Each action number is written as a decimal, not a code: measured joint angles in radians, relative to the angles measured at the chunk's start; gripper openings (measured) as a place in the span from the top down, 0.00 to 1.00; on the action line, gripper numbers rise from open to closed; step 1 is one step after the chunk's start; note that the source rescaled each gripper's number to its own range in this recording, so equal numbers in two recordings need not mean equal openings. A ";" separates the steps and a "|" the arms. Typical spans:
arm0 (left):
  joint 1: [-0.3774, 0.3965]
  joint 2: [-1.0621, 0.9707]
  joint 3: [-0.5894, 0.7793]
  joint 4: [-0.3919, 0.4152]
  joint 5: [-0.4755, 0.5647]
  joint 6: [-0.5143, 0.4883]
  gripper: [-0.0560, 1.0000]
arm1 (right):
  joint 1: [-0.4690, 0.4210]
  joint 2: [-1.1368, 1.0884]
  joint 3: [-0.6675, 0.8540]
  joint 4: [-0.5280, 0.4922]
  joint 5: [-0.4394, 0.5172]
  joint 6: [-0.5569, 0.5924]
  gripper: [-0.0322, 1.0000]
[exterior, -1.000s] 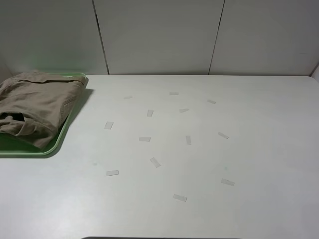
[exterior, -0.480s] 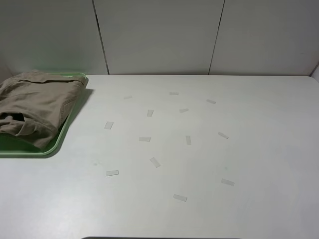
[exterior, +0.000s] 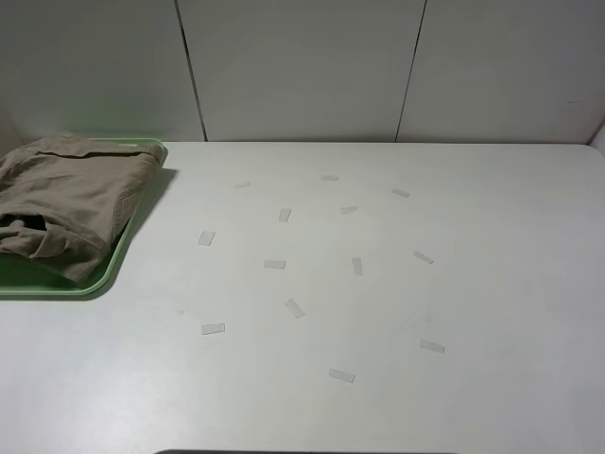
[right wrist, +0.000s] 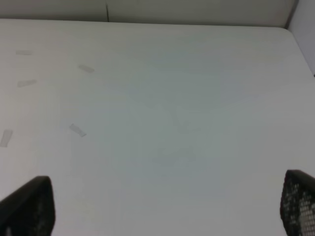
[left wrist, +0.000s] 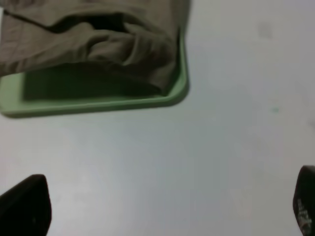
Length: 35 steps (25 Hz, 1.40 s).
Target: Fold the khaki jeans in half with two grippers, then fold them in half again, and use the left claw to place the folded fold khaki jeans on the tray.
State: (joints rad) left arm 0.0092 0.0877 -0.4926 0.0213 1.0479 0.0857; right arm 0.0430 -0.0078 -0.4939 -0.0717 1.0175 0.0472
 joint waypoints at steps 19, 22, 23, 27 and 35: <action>0.000 0.000 0.000 -0.070 0.014 0.090 0.00 | 0.000 0.000 0.000 0.000 0.000 0.000 0.00; 0.000 0.000 0.000 -0.070 0.014 0.090 0.00 | 0.000 0.000 0.000 0.000 0.000 0.000 0.00; 0.000 0.000 0.000 -0.070 0.014 0.090 0.00 | 0.000 0.000 0.000 0.000 0.000 0.000 0.00; 0.000 0.000 0.000 -0.070 0.014 0.090 0.00 | 0.000 0.000 0.000 0.000 0.000 0.000 0.00; 0.000 0.000 0.000 -0.070 0.014 0.090 0.00 | 0.000 0.000 0.000 0.000 0.000 0.000 0.00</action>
State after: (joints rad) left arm 0.0092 0.0877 -0.4926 -0.0490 1.0614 0.1760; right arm 0.0430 -0.0078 -0.4939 -0.0717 1.0175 0.0472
